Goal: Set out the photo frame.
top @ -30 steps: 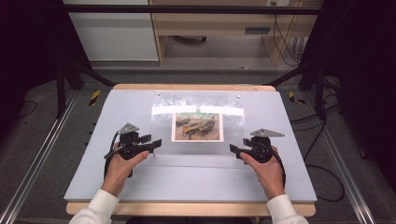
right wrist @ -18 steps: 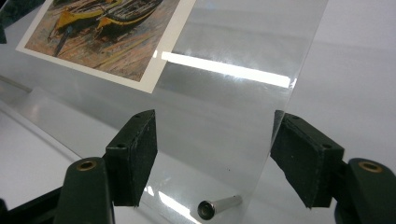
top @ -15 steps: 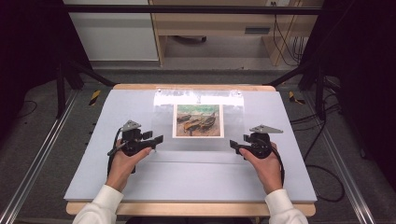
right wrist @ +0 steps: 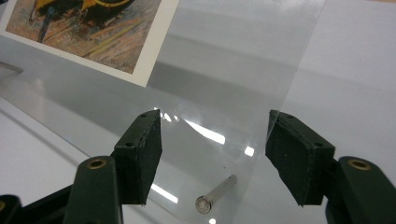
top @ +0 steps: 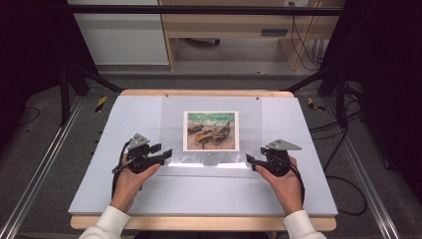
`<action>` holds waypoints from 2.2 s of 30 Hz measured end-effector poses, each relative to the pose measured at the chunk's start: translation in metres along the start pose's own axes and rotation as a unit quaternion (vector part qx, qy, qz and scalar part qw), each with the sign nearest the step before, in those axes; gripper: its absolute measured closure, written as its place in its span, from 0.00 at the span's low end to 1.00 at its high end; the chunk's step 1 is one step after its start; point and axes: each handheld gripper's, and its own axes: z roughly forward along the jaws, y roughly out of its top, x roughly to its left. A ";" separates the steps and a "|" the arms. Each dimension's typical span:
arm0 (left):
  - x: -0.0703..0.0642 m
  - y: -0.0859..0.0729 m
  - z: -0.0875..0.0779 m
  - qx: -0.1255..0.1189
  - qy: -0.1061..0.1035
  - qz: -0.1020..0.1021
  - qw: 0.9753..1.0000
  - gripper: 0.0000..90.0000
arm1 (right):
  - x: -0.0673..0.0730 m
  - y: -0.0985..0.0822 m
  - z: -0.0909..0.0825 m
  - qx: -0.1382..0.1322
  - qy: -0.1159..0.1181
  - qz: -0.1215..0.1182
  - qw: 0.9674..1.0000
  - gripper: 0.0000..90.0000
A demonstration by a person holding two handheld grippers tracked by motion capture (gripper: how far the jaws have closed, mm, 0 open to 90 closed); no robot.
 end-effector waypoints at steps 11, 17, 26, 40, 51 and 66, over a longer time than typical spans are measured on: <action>-0.006 -0.010 -0.009 -0.003 0.005 0.002 1.000 0.56 | 0.007 -0.009 -0.009 -0.001 -0.014 -0.013 1.000 0.49; -0.007 -0.012 -0.014 -0.012 0.008 0.002 1.000 0.61 | 0.009 -0.013 -0.014 -0.004 -0.021 -0.019 1.000 0.55; -0.009 -0.017 -0.019 -0.015 0.010 -0.002 1.000 0.66 | 0.012 -0.019 -0.019 -0.007 -0.027 -0.015 0.999 0.62; -0.016 -0.023 -0.024 -0.013 0.019 -0.011 1.000 0.70 | 0.016 -0.028 -0.026 -0.007 -0.039 -0.017 0.999 0.71; -0.019 -0.026 -0.026 -0.014 0.023 -0.011 1.000 0.71 | 0.019 -0.032 -0.028 -0.005 -0.044 -0.018 0.999 0.72; -0.020 -0.027 -0.027 -0.011 0.024 -0.009 1.000 0.71 | 0.021 -0.033 -0.029 -0.002 -0.047 -0.017 0.999 0.72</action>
